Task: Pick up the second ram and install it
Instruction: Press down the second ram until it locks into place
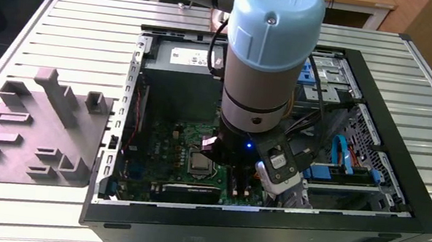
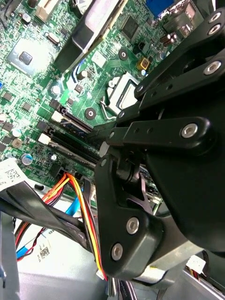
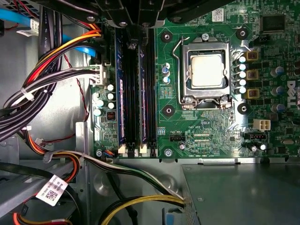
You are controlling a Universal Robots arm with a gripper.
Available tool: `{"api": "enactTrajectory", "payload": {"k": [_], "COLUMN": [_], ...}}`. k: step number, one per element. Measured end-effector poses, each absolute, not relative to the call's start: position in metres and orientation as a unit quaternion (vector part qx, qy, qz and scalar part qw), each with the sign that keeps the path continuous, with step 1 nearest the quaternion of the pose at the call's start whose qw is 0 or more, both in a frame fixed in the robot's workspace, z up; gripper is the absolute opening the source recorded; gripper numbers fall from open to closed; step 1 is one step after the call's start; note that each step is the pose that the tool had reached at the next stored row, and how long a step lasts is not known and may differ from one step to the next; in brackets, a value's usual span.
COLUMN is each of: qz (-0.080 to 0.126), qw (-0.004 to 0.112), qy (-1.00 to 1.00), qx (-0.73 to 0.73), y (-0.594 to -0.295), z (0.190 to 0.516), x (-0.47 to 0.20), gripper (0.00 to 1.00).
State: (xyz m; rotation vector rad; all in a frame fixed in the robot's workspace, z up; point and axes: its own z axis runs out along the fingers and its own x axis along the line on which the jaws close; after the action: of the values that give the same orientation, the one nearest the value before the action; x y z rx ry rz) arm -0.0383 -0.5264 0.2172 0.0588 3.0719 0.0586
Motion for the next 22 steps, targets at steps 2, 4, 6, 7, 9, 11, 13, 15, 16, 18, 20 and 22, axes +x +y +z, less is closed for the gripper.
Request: {"api": "enactTrajectory", "payload": {"k": [2, 4, 6, 7, 9, 11, 13, 15, 16, 18, 20, 22], "qz": [0.019, 0.019, 0.019, 0.019, 0.019, 0.02, 0.019, 0.019, 0.019, 0.019, 0.019, 0.019], "qw": [0.034, 0.034, 0.034, 0.034, 0.034, 0.035, 0.034, 0.034, 0.034, 0.034, 0.034, 0.034], "qy": [0.999, 0.999, 0.999, 0.999, 0.999, 0.999, 0.999, 0.999, 0.999, 0.999, 0.999, 0.999], "qx": [0.019, 0.019, 0.019, 0.019, 0.019, 0.019, 0.019, 0.019, 0.019, 0.019, 0.019, 0.019], "y": [-0.526, -0.526, -0.526, -0.526, -0.526, -0.526, -0.526, -0.526, -0.526, -0.526, -0.526, -0.526], "z": [0.217, 0.217, 0.217, 0.217, 0.217, 0.22, 0.227, 0.235, 0.238, 0.243, 0.243, 0.244], "x": [-0.038, -0.038, -0.038, -0.038, -0.038, -0.038, -0.038, -0.038, -0.038, -0.038, -0.038, -0.038], "gripper": [0.11, 0.11, 0.11, 0.11, 0.11, 0.11, 0.11, 0.11, 0.11, 0.11, 0.11, 0.11]}}
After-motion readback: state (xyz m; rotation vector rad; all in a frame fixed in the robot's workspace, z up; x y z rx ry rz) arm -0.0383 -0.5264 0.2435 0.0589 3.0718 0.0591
